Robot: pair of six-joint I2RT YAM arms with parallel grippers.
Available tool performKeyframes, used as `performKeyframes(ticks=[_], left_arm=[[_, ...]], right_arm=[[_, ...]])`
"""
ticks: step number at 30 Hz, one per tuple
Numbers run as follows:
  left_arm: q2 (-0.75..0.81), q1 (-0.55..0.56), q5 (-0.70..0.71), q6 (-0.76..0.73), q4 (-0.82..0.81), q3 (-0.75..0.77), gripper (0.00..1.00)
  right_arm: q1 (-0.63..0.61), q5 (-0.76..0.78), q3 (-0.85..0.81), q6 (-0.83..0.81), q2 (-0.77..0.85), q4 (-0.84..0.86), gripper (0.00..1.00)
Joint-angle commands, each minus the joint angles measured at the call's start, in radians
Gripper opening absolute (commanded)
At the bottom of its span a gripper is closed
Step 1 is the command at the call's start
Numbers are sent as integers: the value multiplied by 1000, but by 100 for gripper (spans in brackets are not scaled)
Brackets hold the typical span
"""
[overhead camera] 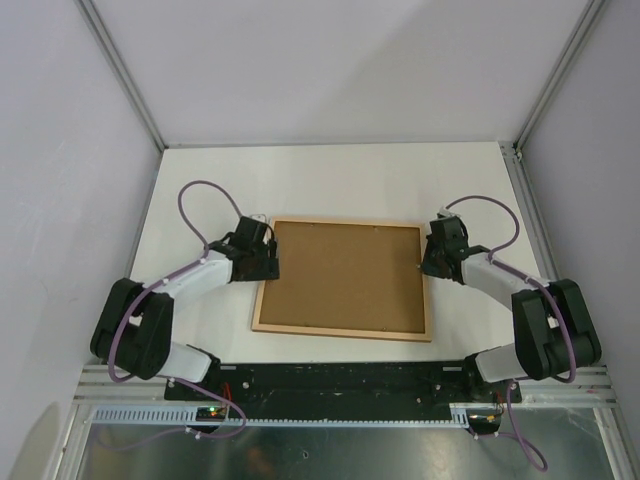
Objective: Put the photo into the frame
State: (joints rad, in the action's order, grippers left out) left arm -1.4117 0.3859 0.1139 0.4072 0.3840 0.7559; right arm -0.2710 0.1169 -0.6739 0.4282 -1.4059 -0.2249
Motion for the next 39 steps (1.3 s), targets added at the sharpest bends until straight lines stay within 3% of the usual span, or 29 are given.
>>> performKeyframes(ticks=[1, 22, 33, 39], left_arm=[[7, 40, 51, 44, -2, -23, 70], [-142, 43, 150, 48, -43, 85, 66], [-142, 32, 141, 39, -44, 74, 53], [-147, 30, 143, 42, -45, 67, 33]], right_arm=[[17, -6, -26, 6, -45, 20, 11], [22, -29, -30, -5, -40, 6, 9], [21, -35, -30, -8, -50, 10, 9], [21, -35, -29, -8, -50, 11, 9]])
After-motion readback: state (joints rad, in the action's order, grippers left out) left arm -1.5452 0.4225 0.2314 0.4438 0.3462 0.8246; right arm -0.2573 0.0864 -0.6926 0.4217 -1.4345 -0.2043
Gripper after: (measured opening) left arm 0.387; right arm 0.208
